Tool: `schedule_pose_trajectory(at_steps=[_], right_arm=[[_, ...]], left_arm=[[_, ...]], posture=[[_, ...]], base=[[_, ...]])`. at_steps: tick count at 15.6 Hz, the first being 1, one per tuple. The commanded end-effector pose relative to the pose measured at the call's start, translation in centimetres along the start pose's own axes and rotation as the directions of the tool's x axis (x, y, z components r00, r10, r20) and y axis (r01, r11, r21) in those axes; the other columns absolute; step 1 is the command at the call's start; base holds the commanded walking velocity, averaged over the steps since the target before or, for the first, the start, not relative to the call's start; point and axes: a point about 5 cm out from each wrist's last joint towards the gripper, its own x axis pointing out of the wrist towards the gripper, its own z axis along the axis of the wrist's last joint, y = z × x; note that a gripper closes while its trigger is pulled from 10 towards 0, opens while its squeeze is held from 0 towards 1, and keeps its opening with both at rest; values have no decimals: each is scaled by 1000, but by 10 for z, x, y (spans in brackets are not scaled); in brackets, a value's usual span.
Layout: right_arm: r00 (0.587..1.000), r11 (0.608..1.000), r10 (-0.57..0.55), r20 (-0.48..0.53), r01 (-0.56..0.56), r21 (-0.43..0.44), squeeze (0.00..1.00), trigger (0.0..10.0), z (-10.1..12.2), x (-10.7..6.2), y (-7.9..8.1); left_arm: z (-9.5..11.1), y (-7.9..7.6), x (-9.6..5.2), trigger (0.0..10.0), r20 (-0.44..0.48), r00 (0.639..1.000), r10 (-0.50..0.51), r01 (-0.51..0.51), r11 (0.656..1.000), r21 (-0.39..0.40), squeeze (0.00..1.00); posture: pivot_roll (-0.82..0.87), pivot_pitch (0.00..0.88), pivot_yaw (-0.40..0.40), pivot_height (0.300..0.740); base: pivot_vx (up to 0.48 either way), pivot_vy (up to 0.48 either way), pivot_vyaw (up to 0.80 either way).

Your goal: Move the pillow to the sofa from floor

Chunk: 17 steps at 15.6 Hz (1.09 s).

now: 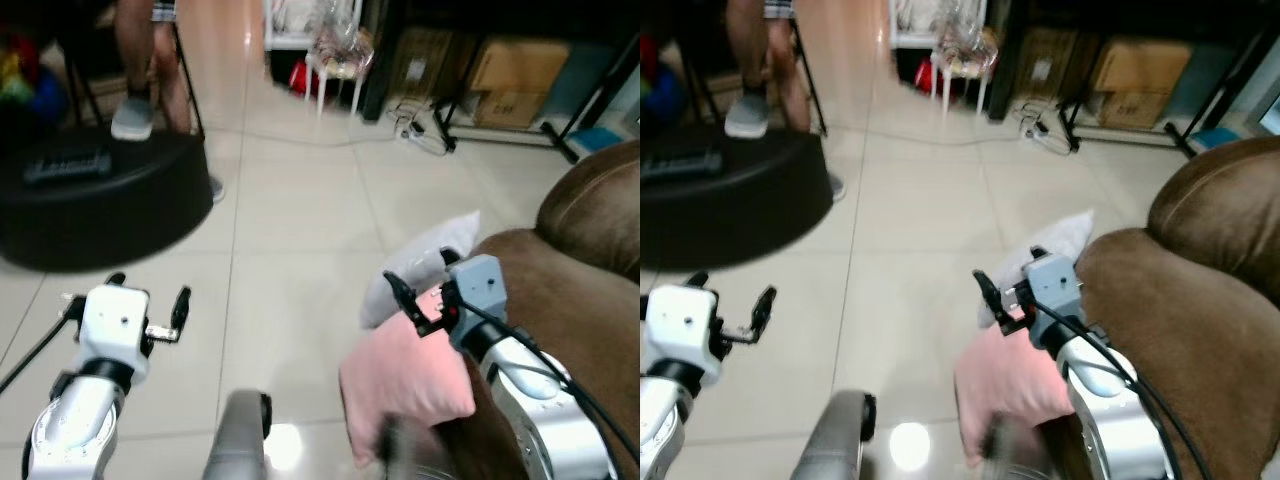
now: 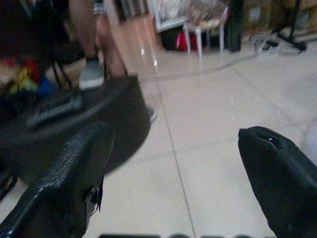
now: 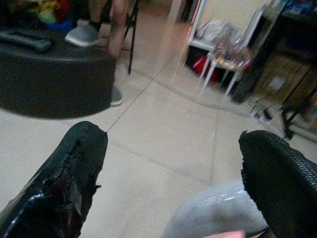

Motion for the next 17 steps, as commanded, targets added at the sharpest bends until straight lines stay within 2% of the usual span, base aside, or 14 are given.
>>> schedule_pose_trajectory(at_steps=[1, 2, 4, 7, 9, 11, 14, 16, 17], right_arm=[[999, 999, -34, -11, 34, -12, 1000, 10000, -4, -3, -10], [999, 999, -33, -7, 33, -2, 1000, 10000, -4, -3, -10], [998, 998, -51, -42, 52, 28, 1000, 10000, -6, 0, -14], [990, 987, -125, -67, 131, 88, 1000, 10000, -11, 4, -19], [976, 955, -200, -91, 214, 205, 1000, 10000, -17, 9, -23], [951, 903, -275, -138, 305, 303, 1000, 10000, -25, 16, -27], [932, 882, -311, -187, 356, 308, 1000, 10000, -32, 18, -35], [933, 893, -299, -200, 348, 287, 1000, 10000, -36, 18, -38], [928, 904, -284, -240, 343, 257, 1000, 10000, -44, 18, -41]], left_arm=[[0, -7, -1, 10000, 3, 1000, -31, 31, 1000, -5, 984], [0, -8, -1, 10000, 2, 1000, -30, 30, 1000, -5, 980], [-2, -7, -1, 10000, -13, 999, -34, 34, 999, -1, 835], [-3, -8, 0, 10000, -20, 998, -53, 53, 998, 16, 753], [-4, -9, 4, 10000, -19, 998, -66, 66, 997, 33, 737], [0, -9, 16, 10000, 3, 996, -89, 89, 995, 48, 698], [1, -15, 25, 10000, 11, 990, -143, 142, 988, 59, 675], [1, -20, 27, 10000, 12, 984, -180, 179, 982, 66, 671], [2, -24, 30, 10000, 15, 974, -226, 224, 972, 69, 667]], posture=[[-28, 0, -60, 527], [-28, 0, -60, 527], [-23, 0, -58, 527], [-23, 0, -55, 527], [-18, 0, -52, 512], [-19, 0, -39, 493], [-30, 17, -18, 458], [-33, 32, -7, 443], [-37, 51, 6, 438]], base=[[281, 0, 0], [247, 0, 0], [0, 0, 0], [0, 0, 0], [0, 0, 0], [0, 0, 0], [0, 0, 0], [0, 0, 0], [0, 0, 0]])
